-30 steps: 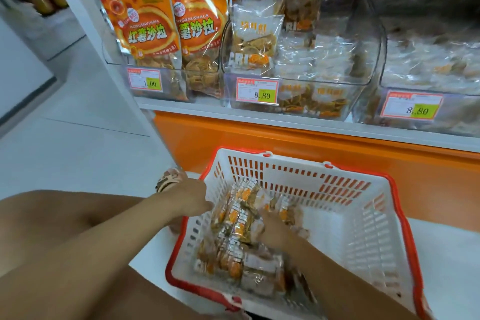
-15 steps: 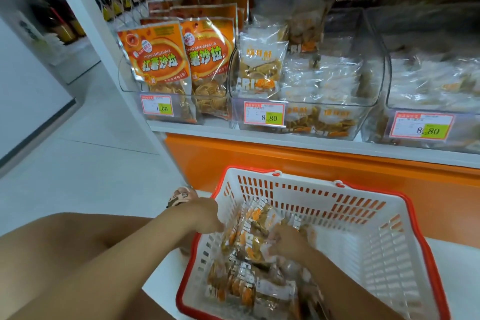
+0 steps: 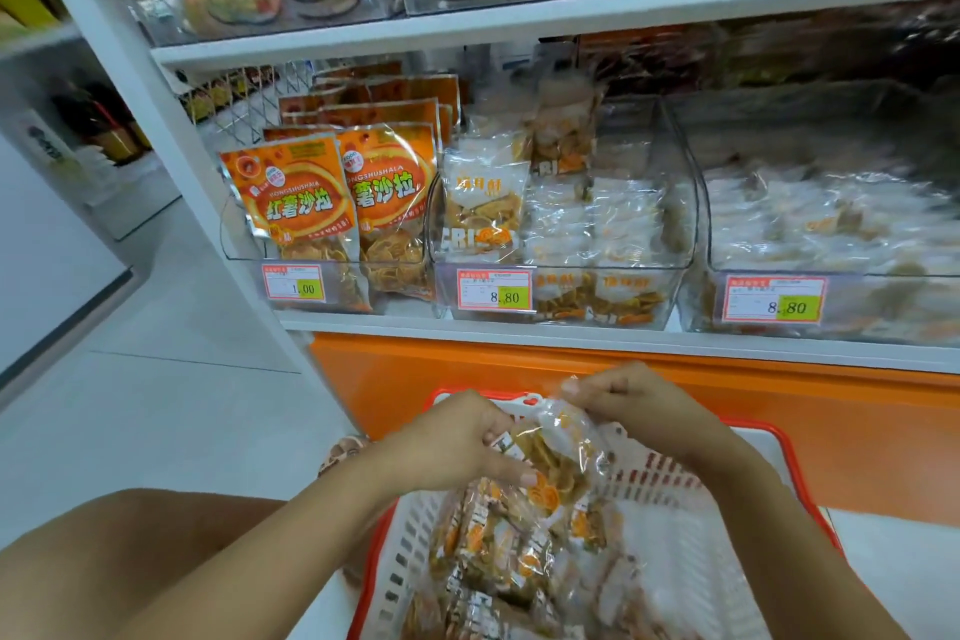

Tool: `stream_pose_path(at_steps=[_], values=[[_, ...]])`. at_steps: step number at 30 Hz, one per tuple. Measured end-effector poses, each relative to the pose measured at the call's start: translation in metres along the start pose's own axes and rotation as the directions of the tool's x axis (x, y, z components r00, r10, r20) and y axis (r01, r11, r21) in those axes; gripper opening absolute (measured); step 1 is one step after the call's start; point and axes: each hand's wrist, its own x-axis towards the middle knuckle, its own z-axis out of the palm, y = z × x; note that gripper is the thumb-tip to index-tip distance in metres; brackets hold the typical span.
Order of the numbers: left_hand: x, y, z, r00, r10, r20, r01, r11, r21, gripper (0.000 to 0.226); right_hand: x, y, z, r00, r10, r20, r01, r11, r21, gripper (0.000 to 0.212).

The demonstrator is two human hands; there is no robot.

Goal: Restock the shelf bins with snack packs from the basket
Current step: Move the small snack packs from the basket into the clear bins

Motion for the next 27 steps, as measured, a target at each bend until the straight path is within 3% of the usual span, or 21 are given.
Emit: stream_pose_path(at_steps=[3,6,8,10,13,16,19,23,27], values=[[-0.002,0.018,-0.005,0.999,0.046,0.002,-0.046,0.999,-0.015,0.042,-0.012,-0.011,-0.008,0.999,0.015,-0.033,-0.014,0.999,0.044,0.071],[-0.003,0.037,-0.016,0.993,0.099,-0.056,-0.103,0.993,-0.06,0.007,-0.025,-0.032,-0.018,0.993,0.016,-0.117,0.0,0.99,0.138,0.052],[-0.002,0.054,-0.025,0.98,0.144,-0.135,-0.161,0.979,-0.124,0.01,-0.03,-0.045,-0.023,0.984,-0.008,-0.177,0.052,0.968,0.247,0.039],[-0.001,0.068,-0.034,0.952,0.176,-0.252,-0.224,0.959,-0.174,0.004,-0.029,-0.053,-0.022,0.963,0.005,-0.268,0.101,0.92,0.379,0.044],[0.002,0.084,-0.049,0.902,0.201,-0.382,-0.291,0.937,-0.193,0.003,-0.021,-0.069,-0.01,0.922,0.04,-0.386,0.14,0.893,0.428,0.042],[0.008,0.093,-0.068,0.88,0.225,-0.417,-0.305,0.943,-0.135,0.014,-0.009,-0.089,-0.008,0.889,0.018,-0.458,0.185,0.9,0.396,0.028],[0.016,0.095,-0.09,0.866,0.156,-0.476,-0.235,0.965,-0.112,0.021,0.016,-0.107,-0.028,0.823,0.017,-0.568,0.203,0.925,0.321,0.015],[0.029,0.081,-0.112,0.807,0.112,-0.58,-0.139,0.99,-0.002,0.015,0.078,-0.114,-0.069,0.694,-0.013,-0.72,0.067,0.997,0.047,0.018],[0.04,0.072,-0.121,0.843,0.064,-0.534,-0.08,0.997,-0.007,0.013,0.132,-0.118,-0.102,0.643,0.019,-0.765,-0.15,0.984,-0.101,0.032]])
